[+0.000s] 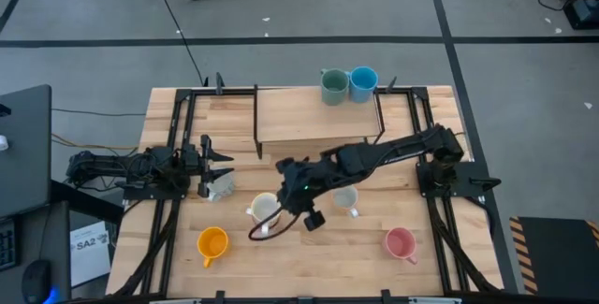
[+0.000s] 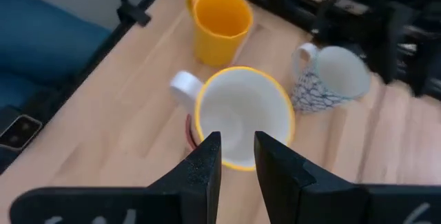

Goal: Place coffee mugs
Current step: Put the white-orange mug on the shelf

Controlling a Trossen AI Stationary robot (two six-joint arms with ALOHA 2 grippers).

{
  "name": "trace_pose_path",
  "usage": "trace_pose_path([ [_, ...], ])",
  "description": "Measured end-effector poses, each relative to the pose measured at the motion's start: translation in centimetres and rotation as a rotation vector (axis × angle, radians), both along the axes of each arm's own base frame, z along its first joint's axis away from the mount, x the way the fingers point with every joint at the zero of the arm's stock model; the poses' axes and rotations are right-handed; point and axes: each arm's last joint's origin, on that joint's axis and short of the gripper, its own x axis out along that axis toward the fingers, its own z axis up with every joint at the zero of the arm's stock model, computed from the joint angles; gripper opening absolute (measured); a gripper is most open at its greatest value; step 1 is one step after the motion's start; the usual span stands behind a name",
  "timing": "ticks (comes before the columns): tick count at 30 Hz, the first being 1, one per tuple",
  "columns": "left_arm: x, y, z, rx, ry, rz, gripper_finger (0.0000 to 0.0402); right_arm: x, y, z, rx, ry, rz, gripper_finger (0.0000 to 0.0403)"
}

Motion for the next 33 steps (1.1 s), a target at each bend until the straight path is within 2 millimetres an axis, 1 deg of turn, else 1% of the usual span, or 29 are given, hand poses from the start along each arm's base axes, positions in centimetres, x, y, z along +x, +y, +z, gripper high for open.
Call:
trace_pose_path([
  [6, 0.0, 0.0, 0.0, -0.001, 0.000, 0.000, 0.0148, 1.0, 0.9, -1.9, -0.021, 0.026, 0.096, 0.0093],
  [9, 0.0, 0.0, 0.0, -0.001, 0.000, 0.000, 0.0148, 1.3, 1.1, -2.5, -0.025, 0.032, 0.129, 0.0093],
  [20, 0.1, 0.0, -0.1, -0.001, 0.012, 0.001, 0.0148, 2.4, 1.4, -4.6, -0.033, 0.068, 0.132, 0.0094],
  [31, 0.1, 0.0, -0.1, -0.001, 0.013, 0.000, 0.0148, 2.6, 1.4, -4.7, -0.053, 0.061, 0.113, 0.0094],
  [33, 0.1, 0.0, -0.1, -0.001, 0.013, 0.000, 0.0148, 2.6, 1.4, -5.1, -0.053, 0.061, 0.113, 0.0093],
])
